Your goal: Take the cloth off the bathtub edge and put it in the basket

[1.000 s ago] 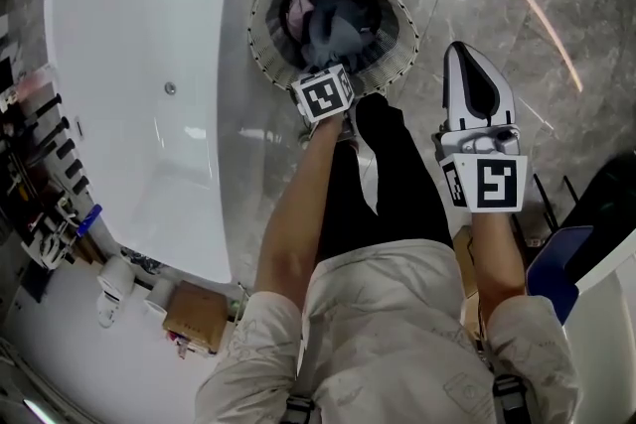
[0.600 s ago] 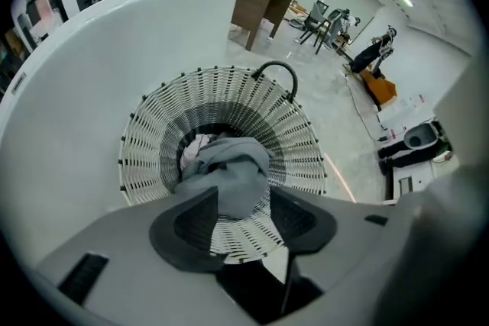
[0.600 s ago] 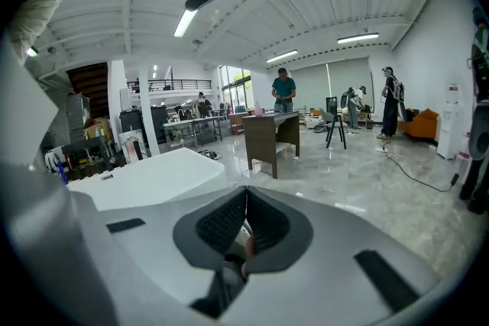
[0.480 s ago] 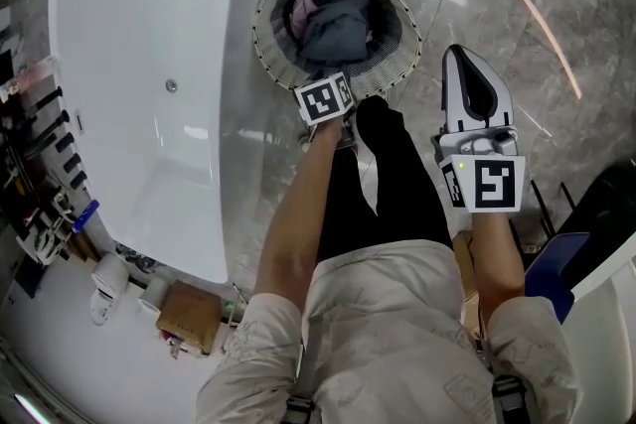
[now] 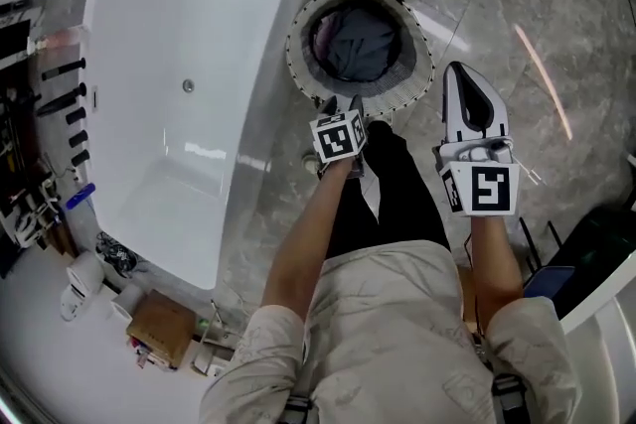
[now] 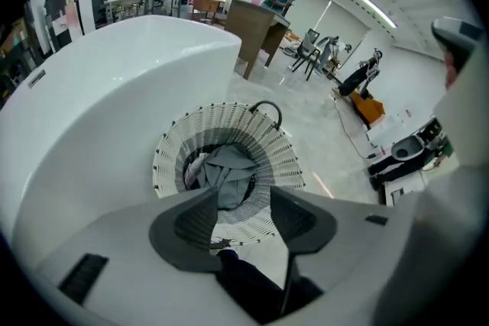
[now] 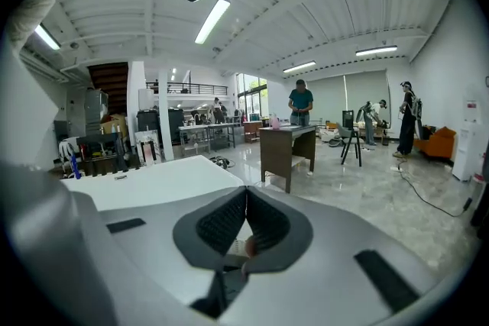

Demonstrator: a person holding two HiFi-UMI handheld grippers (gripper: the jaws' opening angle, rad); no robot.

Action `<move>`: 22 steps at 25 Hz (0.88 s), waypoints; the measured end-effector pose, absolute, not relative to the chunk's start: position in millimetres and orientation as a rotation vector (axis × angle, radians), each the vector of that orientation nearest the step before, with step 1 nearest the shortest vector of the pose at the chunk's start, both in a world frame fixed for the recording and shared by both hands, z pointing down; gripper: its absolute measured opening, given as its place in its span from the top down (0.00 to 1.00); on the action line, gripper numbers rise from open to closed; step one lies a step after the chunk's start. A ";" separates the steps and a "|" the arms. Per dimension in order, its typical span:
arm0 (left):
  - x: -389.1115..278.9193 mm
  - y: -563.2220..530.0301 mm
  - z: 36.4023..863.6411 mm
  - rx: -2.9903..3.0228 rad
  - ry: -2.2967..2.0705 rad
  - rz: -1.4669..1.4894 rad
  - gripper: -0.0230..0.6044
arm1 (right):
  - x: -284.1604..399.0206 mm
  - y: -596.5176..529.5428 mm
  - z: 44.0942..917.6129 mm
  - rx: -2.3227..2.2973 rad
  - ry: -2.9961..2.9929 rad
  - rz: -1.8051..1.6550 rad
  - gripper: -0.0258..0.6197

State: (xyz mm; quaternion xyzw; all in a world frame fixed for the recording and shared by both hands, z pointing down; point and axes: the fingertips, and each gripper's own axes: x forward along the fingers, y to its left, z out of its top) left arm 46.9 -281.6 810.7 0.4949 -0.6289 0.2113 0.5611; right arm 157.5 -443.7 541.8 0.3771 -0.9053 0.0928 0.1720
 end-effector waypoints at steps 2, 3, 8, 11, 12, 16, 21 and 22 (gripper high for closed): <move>38.6 -278.4 785.6 1.190 -1.518 0.452 0.62 | 144.3 -435.1 527.1 1.046 -2.591 0.241 0.98; 33.8 -276.9 771.2 1.201 -1.538 0.421 0.62 | 137.2 -430.4 519.5 1.032 -2.603 0.227 0.98; -0.2 -263.2 684.6 1.243 -1.666 0.234 0.62 | 95.7 -401.1 477.0 0.937 -2.680 0.141 0.98; -29.1 -247.6 629.3 1.295 -1.785 0.199 0.62 | 66.9 -379.1 451.4 0.881 -2.737 0.121 0.98; -38.2 -241.7 609.8 1.316 -1.828 0.195 0.63 | 57.0 -370.7 442.4 0.858 -2.760 0.112 0.98; -72.8 -208.4 529.5 1.379 -2.026 0.180 0.63 | 15.8 -331.8 406.9 0.742 -2.847 0.072 0.98; -109.1 -142.2 458.4 1.371 -2.233 0.198 0.62 | -27.4 -269.5 368.0 0.572 -2.934 0.041 0.98; -116.4 -127.3 447.0 1.357 -2.275 0.197 0.62 | -35.5 -256.2 362.1 0.532 -2.951 0.032 0.98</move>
